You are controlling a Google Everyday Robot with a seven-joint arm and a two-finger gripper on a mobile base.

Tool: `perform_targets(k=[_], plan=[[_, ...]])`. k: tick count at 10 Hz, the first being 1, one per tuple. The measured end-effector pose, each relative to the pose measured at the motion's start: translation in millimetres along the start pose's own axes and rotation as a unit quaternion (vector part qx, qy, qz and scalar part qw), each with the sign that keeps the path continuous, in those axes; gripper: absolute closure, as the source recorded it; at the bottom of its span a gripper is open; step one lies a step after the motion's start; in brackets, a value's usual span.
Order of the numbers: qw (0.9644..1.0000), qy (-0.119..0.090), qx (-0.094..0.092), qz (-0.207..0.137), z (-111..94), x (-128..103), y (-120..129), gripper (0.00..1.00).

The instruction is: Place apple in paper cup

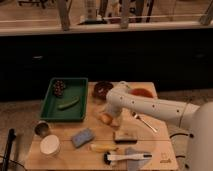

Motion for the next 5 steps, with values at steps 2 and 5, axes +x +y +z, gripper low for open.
perform_targets(k=[2, 5], plan=[[1.0, 0.0, 0.003, -0.008, -1.0, -3.7, -1.4, 0.48], [0.9998, -0.002, 0.003, -0.018, -4.5, -7.9, -1.4, 0.8]])
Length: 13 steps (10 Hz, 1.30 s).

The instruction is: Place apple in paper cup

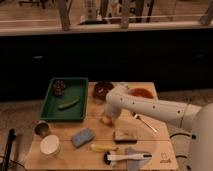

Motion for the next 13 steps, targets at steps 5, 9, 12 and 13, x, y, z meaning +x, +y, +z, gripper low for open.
perform_targets(k=[5, 9, 12, 13], plan=[[0.9991, -0.016, 0.005, -0.04, -32.4, -13.3, -11.4, 1.0], [0.996, -0.026, 0.001, -0.086, -59.9, -25.5, -29.4, 1.0], [0.9909, -0.038, 0.004, -0.129, -78.3, -36.5, -46.2, 1.0], [0.9885, -0.042, 0.005, -0.145, -84.0, -40.0, -52.5, 1.0]])
